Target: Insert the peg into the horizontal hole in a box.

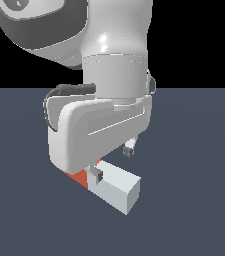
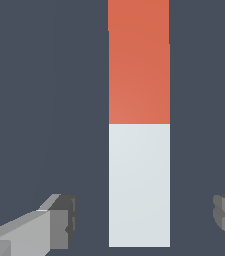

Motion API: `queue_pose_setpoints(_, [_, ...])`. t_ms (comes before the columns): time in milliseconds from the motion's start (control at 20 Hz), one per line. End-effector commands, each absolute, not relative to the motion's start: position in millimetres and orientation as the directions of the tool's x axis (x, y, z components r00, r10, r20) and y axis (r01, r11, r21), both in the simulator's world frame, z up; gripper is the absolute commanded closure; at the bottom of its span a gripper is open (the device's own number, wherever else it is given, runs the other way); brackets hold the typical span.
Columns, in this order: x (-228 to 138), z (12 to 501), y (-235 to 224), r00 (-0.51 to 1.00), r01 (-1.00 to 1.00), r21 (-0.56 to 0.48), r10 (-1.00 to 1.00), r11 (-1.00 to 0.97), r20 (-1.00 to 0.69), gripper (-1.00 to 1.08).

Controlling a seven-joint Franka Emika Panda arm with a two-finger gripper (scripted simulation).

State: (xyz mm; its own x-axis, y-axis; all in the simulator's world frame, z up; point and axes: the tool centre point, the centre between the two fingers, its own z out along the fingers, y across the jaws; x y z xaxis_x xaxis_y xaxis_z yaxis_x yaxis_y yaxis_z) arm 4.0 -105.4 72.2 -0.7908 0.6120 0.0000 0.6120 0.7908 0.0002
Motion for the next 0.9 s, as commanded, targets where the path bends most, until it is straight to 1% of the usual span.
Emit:
queue_pose_setpoints(0, [3.8, 69.3, -105.5, -0.791, 0.612, 0.0, 0.612, 0.791, 0.0, -0.92])
queue_pose_setpoints(450, [3.2, 29.4, -104.9, -0.794, 0.608, 0.0, 0.608, 0.794, 0.0, -0.92])
queue_pose_setpoints(700, [4.3, 22.4, -105.3, -0.794, 0.608, 0.0, 0.608, 0.794, 0.0, -0.92])
queue_pose_setpoints(750, [4.3, 22.4, -105.3, -0.794, 0.608, 0.0, 0.608, 0.794, 0.0, 1.08])
queue_pose_setpoints(850, [4.3, 22.4, -105.3, -0.794, 0.608, 0.0, 0.608, 0.794, 0.0, 1.08])
